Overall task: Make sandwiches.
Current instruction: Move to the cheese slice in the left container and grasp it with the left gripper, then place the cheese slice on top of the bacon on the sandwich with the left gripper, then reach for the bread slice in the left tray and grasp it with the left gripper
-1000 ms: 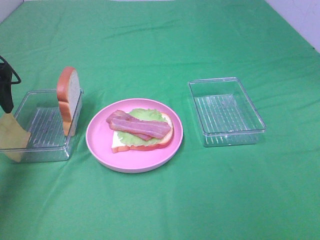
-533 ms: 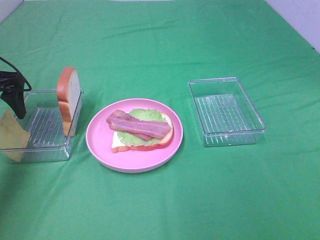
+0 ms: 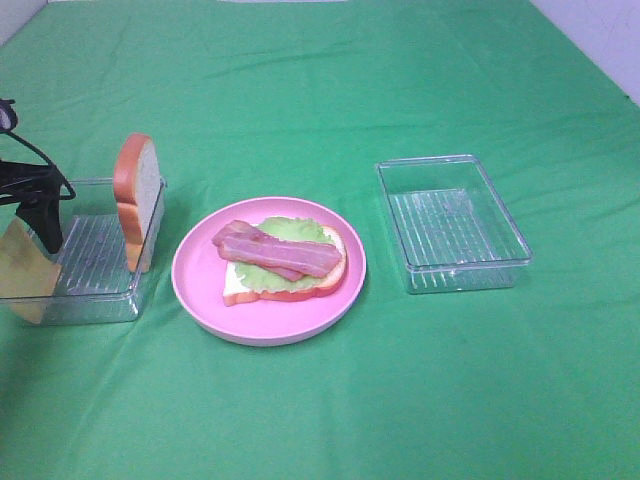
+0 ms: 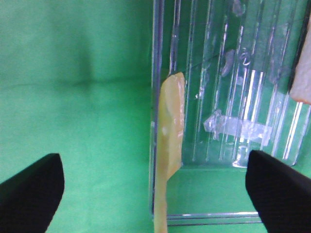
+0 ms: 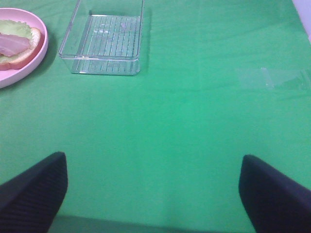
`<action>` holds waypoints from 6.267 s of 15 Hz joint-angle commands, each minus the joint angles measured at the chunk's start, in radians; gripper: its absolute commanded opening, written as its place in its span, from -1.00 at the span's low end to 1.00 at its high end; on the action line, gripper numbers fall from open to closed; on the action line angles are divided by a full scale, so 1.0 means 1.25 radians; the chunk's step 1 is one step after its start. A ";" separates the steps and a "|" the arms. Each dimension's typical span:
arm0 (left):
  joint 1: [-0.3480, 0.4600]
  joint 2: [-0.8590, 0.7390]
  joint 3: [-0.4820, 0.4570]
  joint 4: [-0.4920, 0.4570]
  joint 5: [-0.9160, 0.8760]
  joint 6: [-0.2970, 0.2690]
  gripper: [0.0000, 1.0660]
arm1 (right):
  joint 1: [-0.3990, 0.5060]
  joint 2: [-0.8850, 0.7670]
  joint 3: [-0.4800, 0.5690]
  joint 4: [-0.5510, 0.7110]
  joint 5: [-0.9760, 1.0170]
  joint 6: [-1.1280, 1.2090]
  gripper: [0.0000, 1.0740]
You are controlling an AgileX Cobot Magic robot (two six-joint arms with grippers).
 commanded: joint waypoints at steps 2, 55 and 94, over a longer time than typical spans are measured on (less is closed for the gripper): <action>0.002 0.003 0.006 -0.007 -0.006 0.002 0.26 | -0.005 -0.022 0.002 -0.001 -0.006 0.000 0.71; -0.355 0.190 -0.377 -0.264 0.026 0.142 0.90 | -0.005 -0.022 0.002 -0.001 -0.006 0.000 0.71; -0.194 0.238 -0.490 -0.052 0.269 -0.090 -1.00 | -0.005 -0.022 0.002 -0.001 -0.006 0.001 0.71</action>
